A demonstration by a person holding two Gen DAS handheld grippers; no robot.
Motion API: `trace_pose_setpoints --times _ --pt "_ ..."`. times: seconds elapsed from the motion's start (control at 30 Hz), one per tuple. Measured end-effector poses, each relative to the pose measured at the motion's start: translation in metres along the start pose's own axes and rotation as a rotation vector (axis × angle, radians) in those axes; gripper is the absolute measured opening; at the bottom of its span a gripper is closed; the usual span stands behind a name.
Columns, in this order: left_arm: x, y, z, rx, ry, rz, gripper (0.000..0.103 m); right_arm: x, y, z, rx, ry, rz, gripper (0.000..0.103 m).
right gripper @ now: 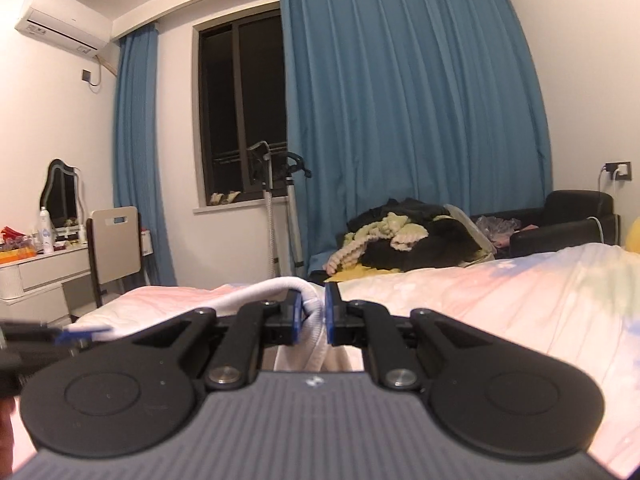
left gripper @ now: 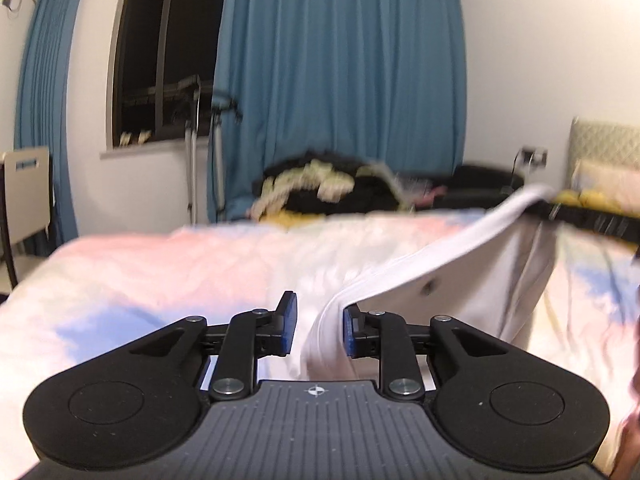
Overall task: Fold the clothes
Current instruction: 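Grasp the shirt edge with the left gripper while the right gripper lifts the shirt, then lift the shirt with both grippers and shake it out in the air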
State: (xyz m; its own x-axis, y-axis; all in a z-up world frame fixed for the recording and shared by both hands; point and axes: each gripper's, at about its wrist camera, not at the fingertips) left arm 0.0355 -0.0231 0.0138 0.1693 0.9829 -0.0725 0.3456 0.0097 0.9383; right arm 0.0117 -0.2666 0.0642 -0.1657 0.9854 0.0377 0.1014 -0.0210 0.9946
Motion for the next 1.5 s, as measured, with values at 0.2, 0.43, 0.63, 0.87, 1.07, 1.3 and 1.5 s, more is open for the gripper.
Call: trace_pose_setpoints --times 0.2,0.43,0.63,0.87,1.07,1.3,1.5 --pt "0.025 -0.004 0.006 0.048 -0.011 -0.121 0.013 -0.001 -0.006 0.017 0.043 -0.010 0.063 0.012" --pt "0.038 0.003 -0.025 -0.085 -0.058 -0.197 0.011 -0.010 -0.018 0.038 0.183 0.037 0.183 0.013" --pt "0.038 0.009 -0.039 -0.135 -0.061 -0.222 0.011 0.009 -0.028 0.049 0.259 0.058 0.160 0.021" --pt "0.052 0.012 -0.036 -0.128 -0.036 -0.286 0.011 0.035 -0.061 0.055 0.427 0.036 0.004 0.034" --pt "0.059 0.012 -0.037 -0.132 0.004 -0.292 0.011 0.076 -0.085 0.046 0.512 0.017 -0.272 0.034" --pt "0.063 0.005 -0.028 -0.094 0.042 -0.288 0.014 0.063 -0.067 0.026 0.385 -0.064 -0.197 0.016" --pt "0.059 -0.004 -0.018 -0.047 0.079 -0.263 0.014 0.046 -0.045 0.013 0.257 -0.054 -0.034 0.012"
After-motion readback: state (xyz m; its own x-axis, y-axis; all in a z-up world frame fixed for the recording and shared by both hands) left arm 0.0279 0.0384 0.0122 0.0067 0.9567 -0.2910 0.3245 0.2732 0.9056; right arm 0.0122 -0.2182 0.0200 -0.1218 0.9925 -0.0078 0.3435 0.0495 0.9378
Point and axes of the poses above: each gripper's, at about its wrist camera, not at the fingertips, and z roughly the way its jaws point, x to its left, y to its top, and after that the axes turned 6 degrees about -z, right-handed
